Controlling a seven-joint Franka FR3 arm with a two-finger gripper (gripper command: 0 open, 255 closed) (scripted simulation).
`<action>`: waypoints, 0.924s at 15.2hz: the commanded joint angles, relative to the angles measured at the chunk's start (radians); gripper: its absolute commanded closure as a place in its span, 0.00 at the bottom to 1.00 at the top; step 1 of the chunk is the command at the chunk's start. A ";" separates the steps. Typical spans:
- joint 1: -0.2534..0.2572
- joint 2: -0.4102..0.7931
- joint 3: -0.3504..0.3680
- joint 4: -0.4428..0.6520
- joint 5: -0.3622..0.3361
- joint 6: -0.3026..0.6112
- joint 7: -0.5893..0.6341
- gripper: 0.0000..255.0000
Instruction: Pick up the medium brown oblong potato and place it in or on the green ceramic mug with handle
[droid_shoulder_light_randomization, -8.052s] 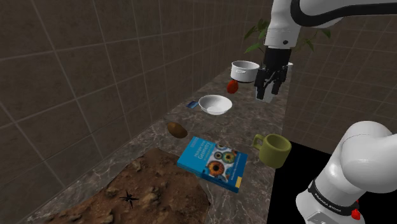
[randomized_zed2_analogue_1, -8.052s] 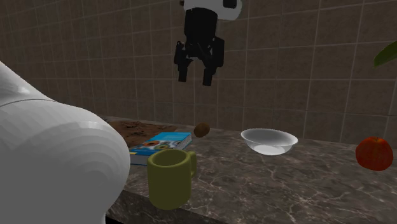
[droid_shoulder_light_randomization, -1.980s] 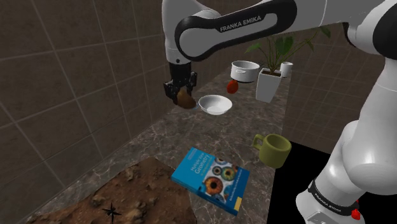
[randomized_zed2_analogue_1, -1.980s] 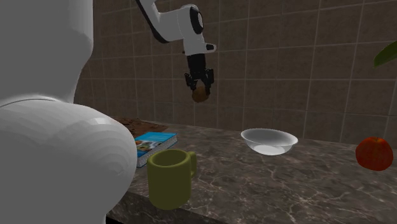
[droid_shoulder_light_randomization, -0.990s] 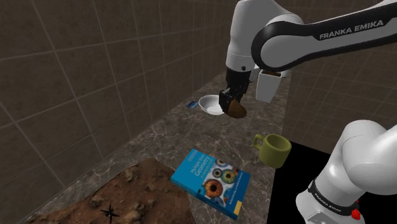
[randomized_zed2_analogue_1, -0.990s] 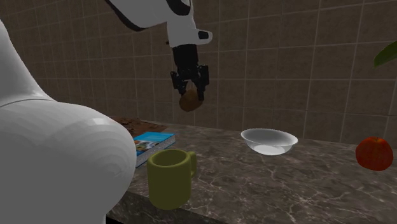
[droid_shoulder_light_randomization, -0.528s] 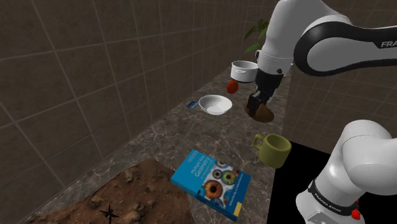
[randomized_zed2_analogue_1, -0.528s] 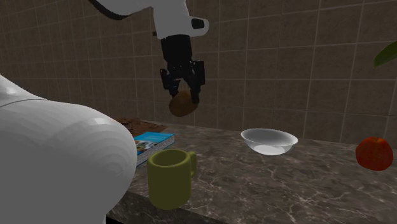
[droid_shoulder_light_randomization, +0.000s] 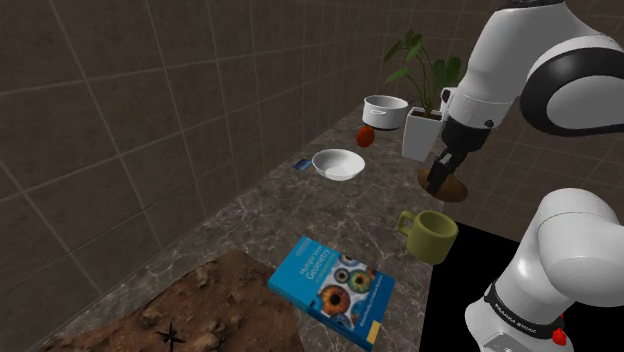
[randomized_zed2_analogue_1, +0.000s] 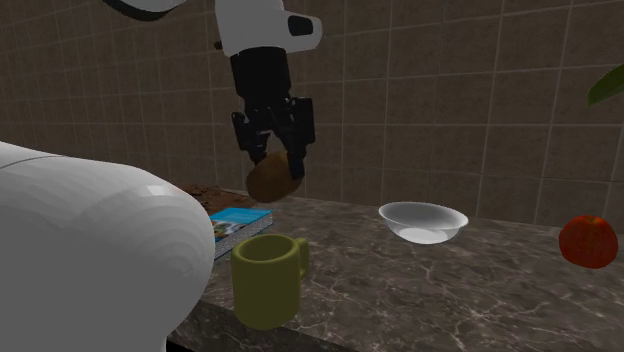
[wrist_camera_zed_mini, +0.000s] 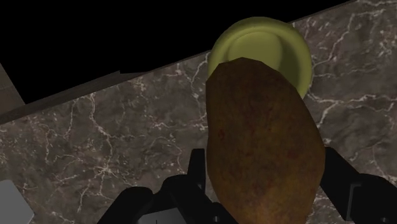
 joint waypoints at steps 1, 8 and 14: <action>0.000 -0.011 -0.001 -0.031 -0.001 0.020 0.001 1.00; 0.003 -0.025 0.000 -0.130 -0.002 0.105 0.011 1.00; 0.003 -0.026 0.001 -0.177 -0.002 0.150 0.017 1.00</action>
